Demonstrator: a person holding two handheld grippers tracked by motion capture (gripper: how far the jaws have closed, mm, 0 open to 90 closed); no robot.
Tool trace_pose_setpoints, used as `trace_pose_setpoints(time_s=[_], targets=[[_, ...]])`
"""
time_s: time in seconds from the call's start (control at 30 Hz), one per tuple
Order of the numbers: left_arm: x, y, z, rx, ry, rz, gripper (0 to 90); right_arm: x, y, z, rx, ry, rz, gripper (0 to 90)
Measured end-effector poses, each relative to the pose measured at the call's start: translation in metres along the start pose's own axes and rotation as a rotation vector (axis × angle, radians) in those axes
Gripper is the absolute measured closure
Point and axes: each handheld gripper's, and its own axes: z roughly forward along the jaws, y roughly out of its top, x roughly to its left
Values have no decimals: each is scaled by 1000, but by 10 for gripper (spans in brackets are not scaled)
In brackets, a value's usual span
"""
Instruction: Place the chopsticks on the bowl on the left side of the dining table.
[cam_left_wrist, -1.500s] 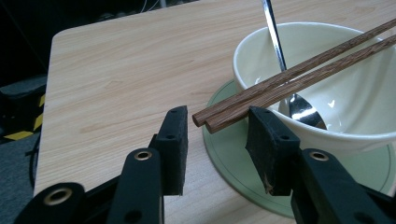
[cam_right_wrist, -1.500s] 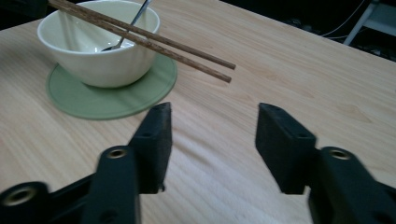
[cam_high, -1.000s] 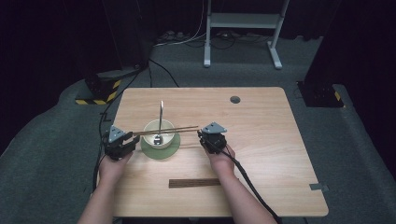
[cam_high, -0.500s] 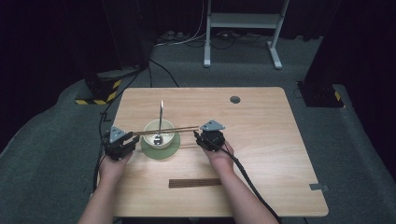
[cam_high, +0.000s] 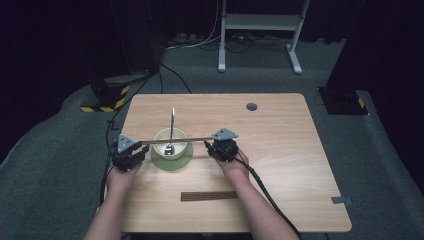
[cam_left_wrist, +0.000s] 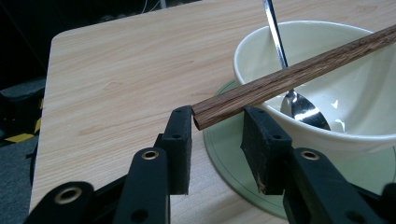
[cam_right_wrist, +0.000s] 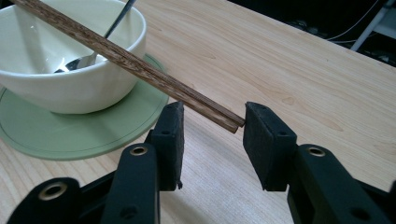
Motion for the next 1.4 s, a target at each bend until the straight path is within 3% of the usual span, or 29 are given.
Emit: trace_pose_setpoints(time_s=[0.63, 1.23, 1.4], targets=[[2, 0, 0, -4, 2, -20, 639, 3, -2, -3, -7, -3, -7, 632], [3, -1, 1, 4, 9, -6, 649, 2, -11, -8, 3, -24, 11, 670], [4, -1, -2, 2, 12, -10, 655, -2, -15, -16, -21, -28, 12, 760]])
